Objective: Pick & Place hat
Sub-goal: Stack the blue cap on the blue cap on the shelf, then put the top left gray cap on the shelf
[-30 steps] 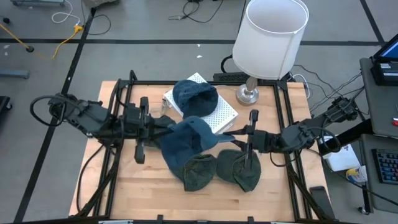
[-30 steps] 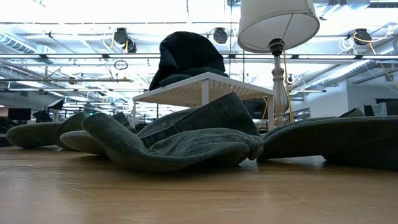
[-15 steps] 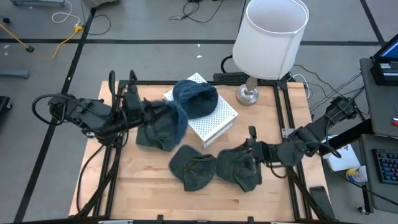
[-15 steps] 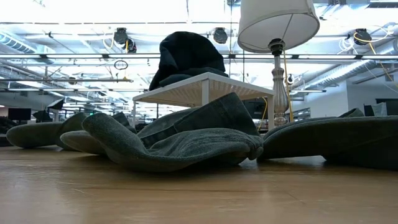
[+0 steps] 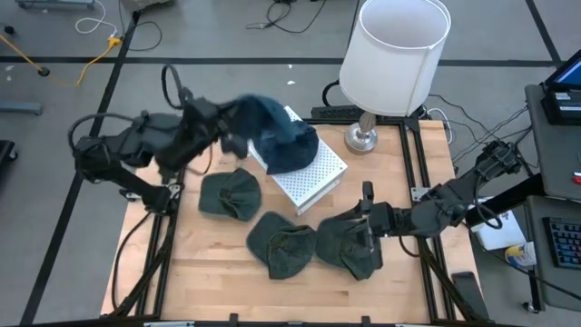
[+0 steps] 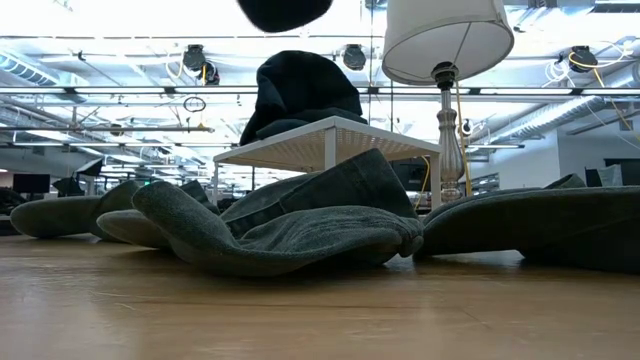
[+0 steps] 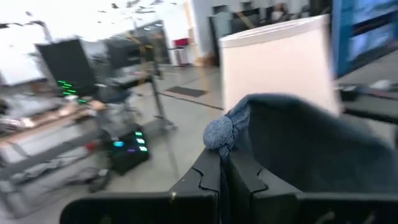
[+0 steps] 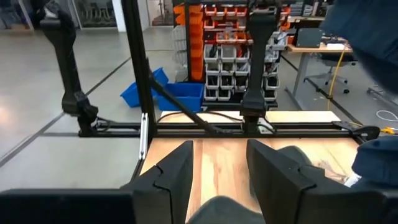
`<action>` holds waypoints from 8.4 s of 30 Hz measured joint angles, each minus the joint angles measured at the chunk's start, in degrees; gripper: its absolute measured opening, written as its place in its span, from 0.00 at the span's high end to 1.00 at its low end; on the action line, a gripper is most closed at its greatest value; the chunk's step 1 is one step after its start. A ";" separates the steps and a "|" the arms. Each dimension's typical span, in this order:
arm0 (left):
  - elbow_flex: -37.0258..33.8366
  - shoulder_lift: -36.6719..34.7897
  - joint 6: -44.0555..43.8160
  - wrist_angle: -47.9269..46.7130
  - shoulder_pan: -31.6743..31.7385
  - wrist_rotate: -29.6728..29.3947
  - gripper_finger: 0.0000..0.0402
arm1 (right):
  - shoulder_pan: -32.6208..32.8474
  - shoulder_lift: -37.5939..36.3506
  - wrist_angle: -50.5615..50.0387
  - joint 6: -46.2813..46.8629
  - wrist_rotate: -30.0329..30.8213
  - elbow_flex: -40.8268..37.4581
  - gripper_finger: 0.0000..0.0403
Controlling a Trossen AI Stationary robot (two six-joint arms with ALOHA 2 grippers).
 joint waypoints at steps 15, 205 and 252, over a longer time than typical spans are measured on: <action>0.00 9.84 16.44 11.19 14.53 -7.66 0.99 | -5.54 -0.01 6.16 -4.70 0.00 0.00 0.66; -56.83 -5.86 -48.97 -27.53 -18.12 43.76 0.98 | -9.06 0.00 10.06 0.56 4.06 -2.39 0.67; -48.91 -24.41 7.33 58.93 -19.07 33.42 0.98 | -16.08 0.02 52.62 23.58 -4.96 -21.22 0.49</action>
